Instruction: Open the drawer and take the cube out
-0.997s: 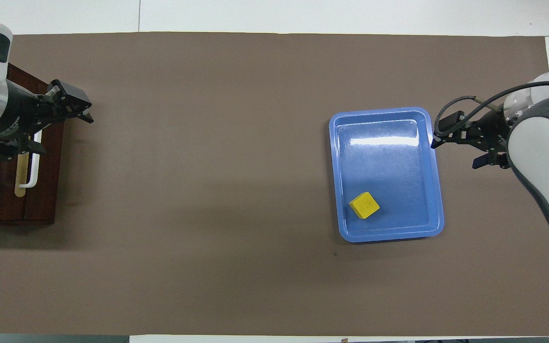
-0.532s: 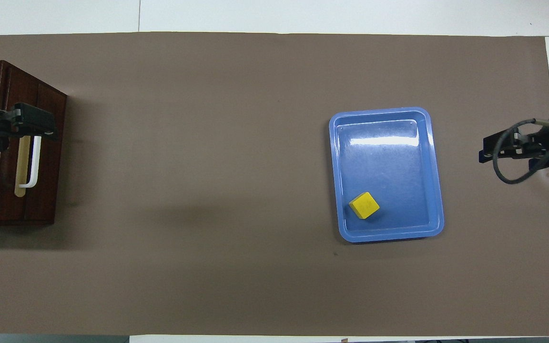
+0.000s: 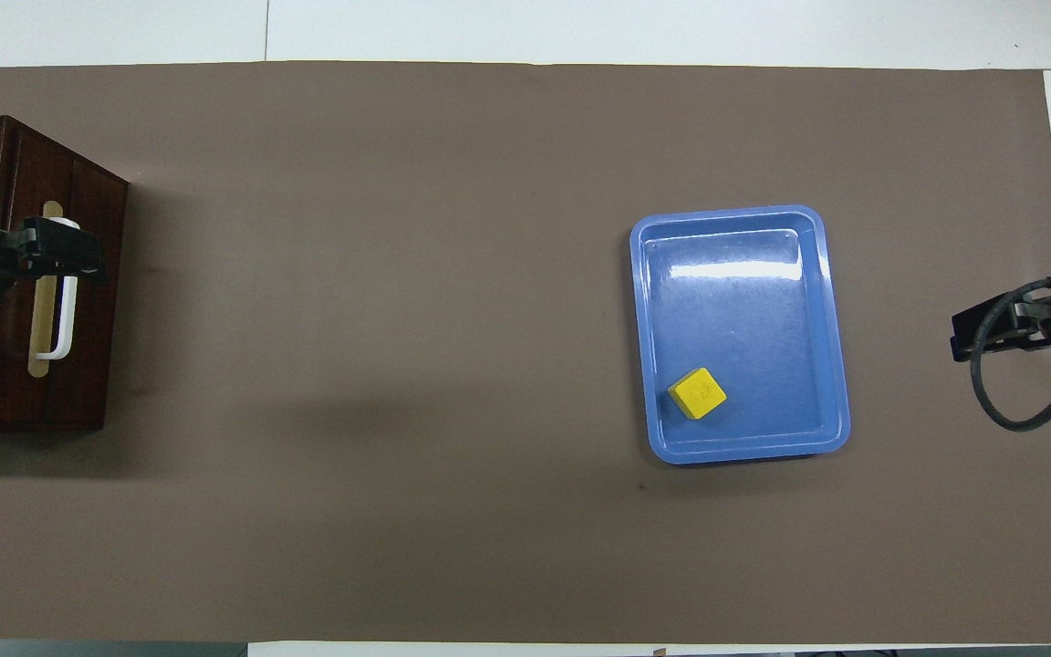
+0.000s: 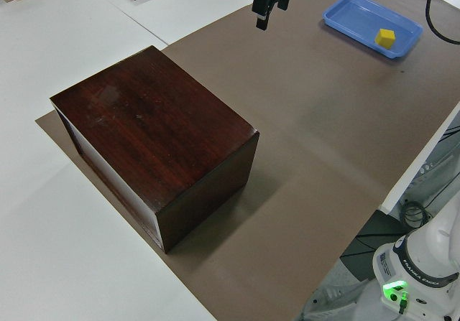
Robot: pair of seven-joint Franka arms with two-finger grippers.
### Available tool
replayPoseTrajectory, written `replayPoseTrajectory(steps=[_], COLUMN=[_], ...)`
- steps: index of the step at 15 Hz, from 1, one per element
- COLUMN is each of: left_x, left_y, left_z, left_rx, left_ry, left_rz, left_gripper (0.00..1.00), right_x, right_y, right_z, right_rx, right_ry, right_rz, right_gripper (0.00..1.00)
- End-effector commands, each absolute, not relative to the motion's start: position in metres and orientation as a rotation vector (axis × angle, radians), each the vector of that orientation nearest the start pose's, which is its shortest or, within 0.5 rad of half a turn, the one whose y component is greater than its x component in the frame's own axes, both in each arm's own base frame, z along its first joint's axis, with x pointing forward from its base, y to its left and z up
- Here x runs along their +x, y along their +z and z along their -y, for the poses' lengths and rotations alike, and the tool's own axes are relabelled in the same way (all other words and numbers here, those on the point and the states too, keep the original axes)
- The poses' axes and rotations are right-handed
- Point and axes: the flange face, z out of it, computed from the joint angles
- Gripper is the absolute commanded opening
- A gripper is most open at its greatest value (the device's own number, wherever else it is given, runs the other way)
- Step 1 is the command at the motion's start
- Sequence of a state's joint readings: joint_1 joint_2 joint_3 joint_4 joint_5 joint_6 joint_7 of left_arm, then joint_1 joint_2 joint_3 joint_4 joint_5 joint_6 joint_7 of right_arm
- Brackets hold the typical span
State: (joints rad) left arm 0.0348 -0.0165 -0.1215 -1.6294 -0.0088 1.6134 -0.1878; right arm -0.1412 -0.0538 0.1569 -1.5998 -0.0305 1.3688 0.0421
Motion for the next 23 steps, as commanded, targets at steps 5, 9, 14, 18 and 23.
replayPoseTrajectory(steps=[5, 9, 14, 18, 23], left_x=[0.543, 0.543, 0.541, 0.537, 0.533], left_y=[0.611, 0.611, 0.612, 0.612, 0.612], left_z=[0.057, 0.053, 0.063, 0.06, 0.062], left_rx=[-3.162, -3.16, -3.157, -3.155, -3.15], left_ry=[-0.034, -0.024, -0.018, 0.025, 0.069], left_rz=[0.122, 0.126, 0.094, 0.098, 0.092], left_gripper=[1.0, 1.0, 1.0, 1.0, 1.0], right_x=[0.521, 0.522, 0.521, 0.521, 0.521], right_y=[0.629, 0.63, 0.631, 0.632, 0.631], right_z=[0.005, 0.006, 0.005, 0.007, 0.007], right_rx=[-3.172, -3.174, -3.174, -3.174, -3.174], right_ry=[0.221, 0.213, 0.208, 0.206, 0.208], right_rz=[-0.038, -0.043, -0.052, -0.06, -0.062], right_gripper=[1.0, 1.0, 1.0, 1.0, 1.0])
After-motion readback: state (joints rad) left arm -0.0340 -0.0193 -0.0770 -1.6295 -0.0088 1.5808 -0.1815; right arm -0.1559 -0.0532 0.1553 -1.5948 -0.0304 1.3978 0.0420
